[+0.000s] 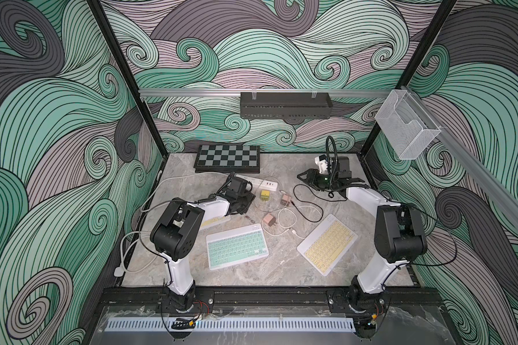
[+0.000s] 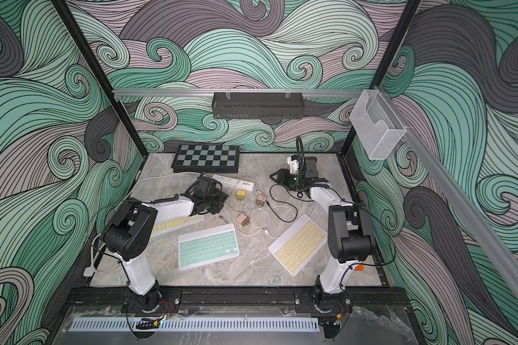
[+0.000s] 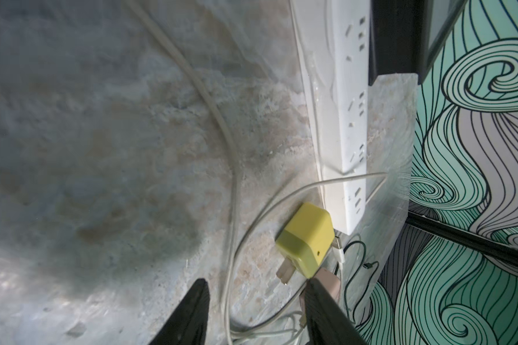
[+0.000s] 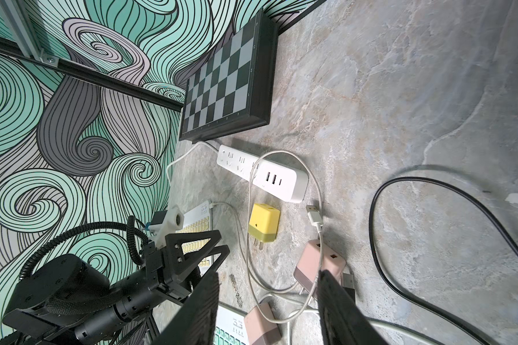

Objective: Unplug the wireless keyboard
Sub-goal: Pick up the keyboard from the center of the board.

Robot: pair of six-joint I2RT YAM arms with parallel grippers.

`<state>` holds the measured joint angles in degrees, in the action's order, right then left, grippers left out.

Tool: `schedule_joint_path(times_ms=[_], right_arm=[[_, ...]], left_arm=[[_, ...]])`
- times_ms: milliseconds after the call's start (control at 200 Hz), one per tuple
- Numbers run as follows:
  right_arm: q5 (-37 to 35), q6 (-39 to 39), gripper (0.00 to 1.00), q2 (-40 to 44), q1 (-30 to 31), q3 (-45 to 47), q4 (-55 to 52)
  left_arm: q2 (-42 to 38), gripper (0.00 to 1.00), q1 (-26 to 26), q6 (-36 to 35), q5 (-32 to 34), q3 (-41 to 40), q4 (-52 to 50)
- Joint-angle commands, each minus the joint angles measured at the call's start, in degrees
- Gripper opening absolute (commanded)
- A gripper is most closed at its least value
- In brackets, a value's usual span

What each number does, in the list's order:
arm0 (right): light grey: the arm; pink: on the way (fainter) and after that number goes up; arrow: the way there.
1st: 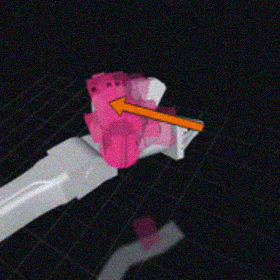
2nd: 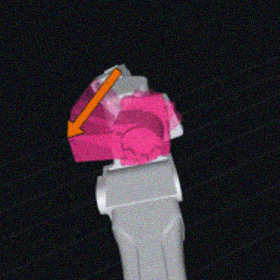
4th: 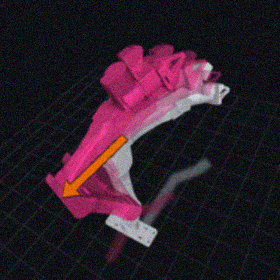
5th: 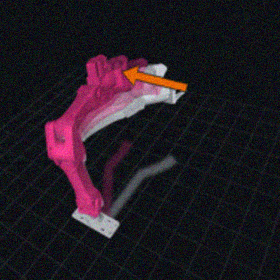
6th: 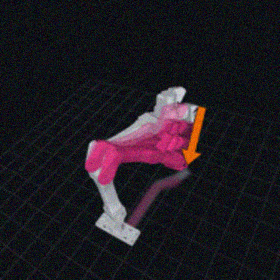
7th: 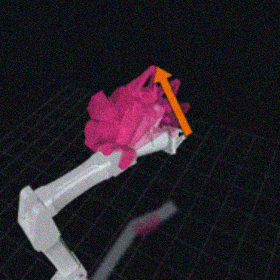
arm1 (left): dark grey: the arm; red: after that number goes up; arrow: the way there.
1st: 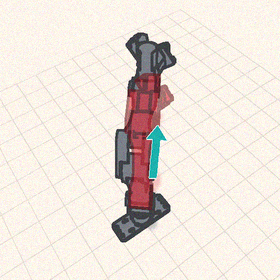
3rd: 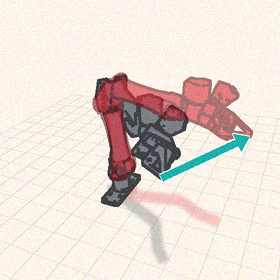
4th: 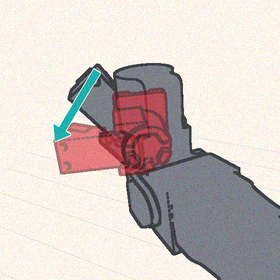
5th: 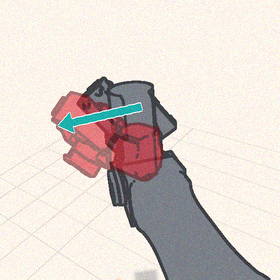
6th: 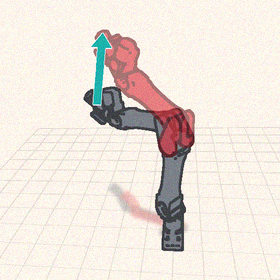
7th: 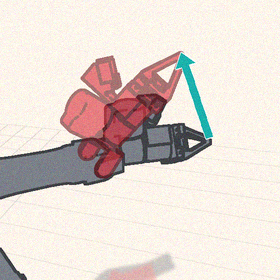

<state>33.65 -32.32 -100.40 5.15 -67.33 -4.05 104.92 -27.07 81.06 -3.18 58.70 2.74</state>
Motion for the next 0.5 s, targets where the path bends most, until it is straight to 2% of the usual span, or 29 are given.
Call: schedule_joint_path(times_ms=[0, 345, 395, 495], right_arm=[[1.2, -0.3, 0.54, 0.5, -0.3, 0.4, 0.9], [1.2, -0.2, 0.54, 1.2, -0.3, 0.4, 0.6], [1.2, -0.2, 0.54, 1.3, -0.3, 0.4, 0.7], [1.2, -0.3, 0.54, 1.4, -0.2, 0.4, 0.7]], left_arm=[[0.9, 0.53, 0.3, 4.3, 2.9, 0.1, 0.3], [6.7, 0.52, 0.5, 7.8, 1.8, 0.4, 8.0], [7.4, 0.48, 0.5, 8.0, 1.8, 0.7, 8.6], [8.4, 0.3, 0.5, 8.5, 2.0, 0.3, 11.1]])
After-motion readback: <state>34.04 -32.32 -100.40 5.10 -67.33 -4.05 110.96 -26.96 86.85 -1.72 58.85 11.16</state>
